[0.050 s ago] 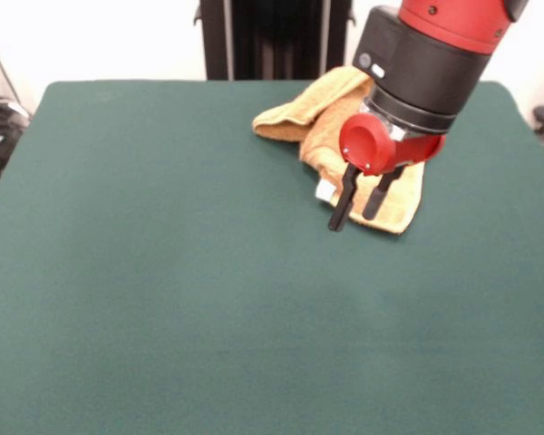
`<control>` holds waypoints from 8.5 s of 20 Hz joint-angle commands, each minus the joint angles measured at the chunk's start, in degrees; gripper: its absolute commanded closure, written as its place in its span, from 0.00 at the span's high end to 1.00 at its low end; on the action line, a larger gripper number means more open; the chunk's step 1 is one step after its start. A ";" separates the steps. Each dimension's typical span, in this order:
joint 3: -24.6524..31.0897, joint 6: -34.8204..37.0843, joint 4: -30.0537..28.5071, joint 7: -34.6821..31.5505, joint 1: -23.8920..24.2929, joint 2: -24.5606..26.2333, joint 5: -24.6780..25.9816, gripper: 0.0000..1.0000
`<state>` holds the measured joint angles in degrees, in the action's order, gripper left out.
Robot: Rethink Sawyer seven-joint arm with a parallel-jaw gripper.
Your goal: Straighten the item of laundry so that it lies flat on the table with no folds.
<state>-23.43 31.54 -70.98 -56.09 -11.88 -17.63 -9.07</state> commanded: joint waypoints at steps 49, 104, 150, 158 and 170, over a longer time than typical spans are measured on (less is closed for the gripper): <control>2.72 -6.63 -8.29 -24.35 -7.15 3.61 -1.59 1.00; 7.59 -14.91 -19.41 -26.15 -5.62 -1.21 -3.23 1.00; 7.79 -20.09 -18.01 -27.21 -7.61 4.26 -3.51 1.00; 8.37 -20.76 -18.39 -27.18 -7.13 4.41 -3.86 1.00; 8.23 -22.07 -16.39 -27.34 -6.97 6.96 -4.35 1.00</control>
<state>-22.97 12.98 -85.95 -65.21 -17.84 -16.34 -9.51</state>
